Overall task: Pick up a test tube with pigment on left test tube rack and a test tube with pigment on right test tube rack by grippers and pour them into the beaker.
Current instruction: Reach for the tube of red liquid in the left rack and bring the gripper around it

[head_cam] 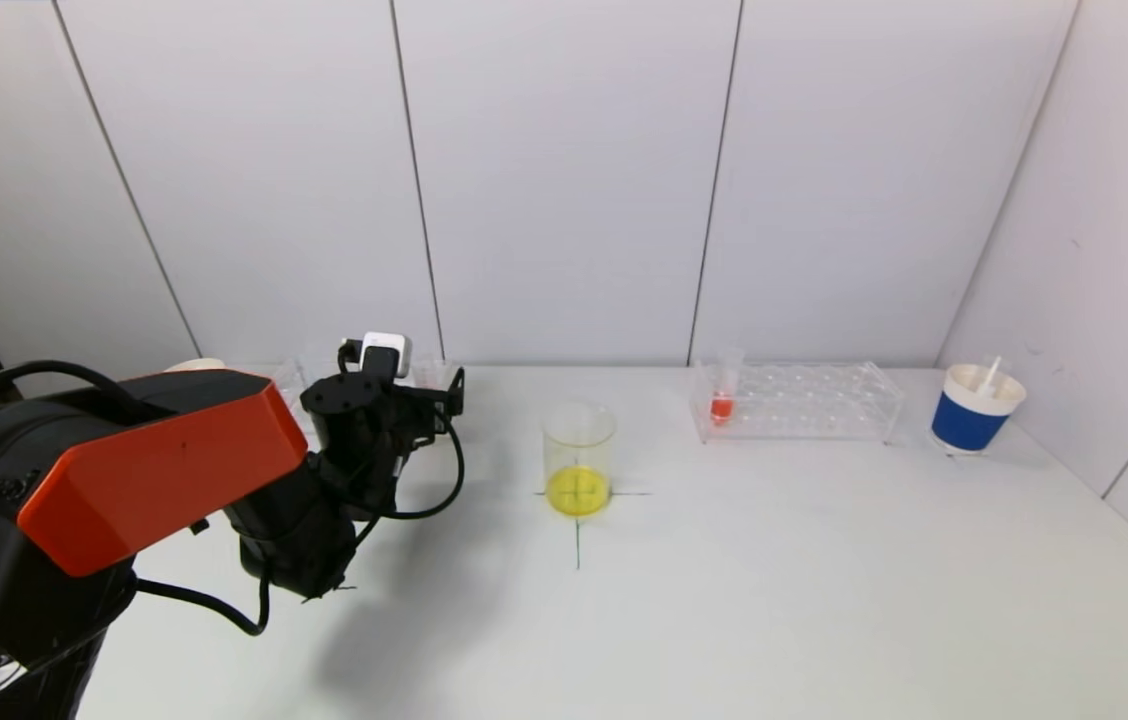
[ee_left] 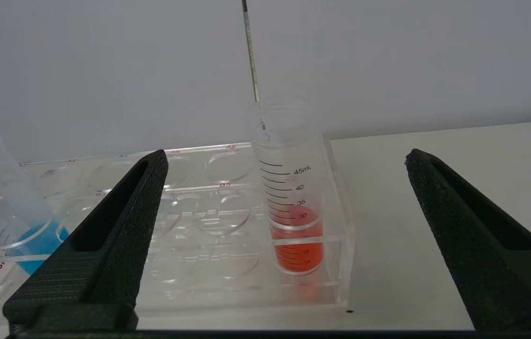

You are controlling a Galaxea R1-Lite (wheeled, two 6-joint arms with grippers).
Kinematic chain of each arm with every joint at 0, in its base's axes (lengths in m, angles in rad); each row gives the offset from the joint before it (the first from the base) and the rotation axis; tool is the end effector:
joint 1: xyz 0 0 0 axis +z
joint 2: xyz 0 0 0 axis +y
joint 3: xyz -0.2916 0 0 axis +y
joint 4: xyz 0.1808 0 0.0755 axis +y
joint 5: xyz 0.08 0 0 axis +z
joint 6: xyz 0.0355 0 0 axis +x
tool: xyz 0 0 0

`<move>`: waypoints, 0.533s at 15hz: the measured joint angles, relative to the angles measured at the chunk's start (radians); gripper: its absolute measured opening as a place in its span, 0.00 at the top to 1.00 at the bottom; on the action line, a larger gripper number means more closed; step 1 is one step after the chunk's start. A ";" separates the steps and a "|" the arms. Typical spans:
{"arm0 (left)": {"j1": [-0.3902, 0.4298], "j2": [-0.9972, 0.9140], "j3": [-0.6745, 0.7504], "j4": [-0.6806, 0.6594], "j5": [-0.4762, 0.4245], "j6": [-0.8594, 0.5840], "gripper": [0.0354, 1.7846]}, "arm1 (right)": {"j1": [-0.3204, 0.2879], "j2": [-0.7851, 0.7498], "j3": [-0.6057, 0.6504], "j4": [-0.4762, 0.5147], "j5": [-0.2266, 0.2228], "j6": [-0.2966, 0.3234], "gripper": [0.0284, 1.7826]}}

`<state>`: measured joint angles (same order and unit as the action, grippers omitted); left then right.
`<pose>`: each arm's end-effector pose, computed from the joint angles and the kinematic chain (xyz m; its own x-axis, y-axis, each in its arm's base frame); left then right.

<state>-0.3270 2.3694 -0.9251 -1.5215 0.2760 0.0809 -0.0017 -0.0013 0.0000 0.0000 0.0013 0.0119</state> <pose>0.4012 -0.1259 0.0424 0.9960 -0.0501 0.0742 0.0457 0.9972 0.0596 0.0046 0.0000 0.0755 1.0000 -0.0004 0.0013 0.0004 0.9999 0.0119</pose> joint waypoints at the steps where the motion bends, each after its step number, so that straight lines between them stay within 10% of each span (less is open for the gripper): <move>1: 0.003 0.004 -0.004 0.000 0.000 0.000 0.01 | 0.000 0.000 0.000 0.000 0.000 0.000 0.01; 8: 0.011 0.028 -0.040 0.000 0.001 0.001 0.01 | 0.000 0.000 0.000 0.000 0.000 0.000 0.01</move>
<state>-0.3160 2.3977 -0.9649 -1.5215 0.2774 0.0821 -0.0017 -0.0013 0.0000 0.0000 0.0013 0.0119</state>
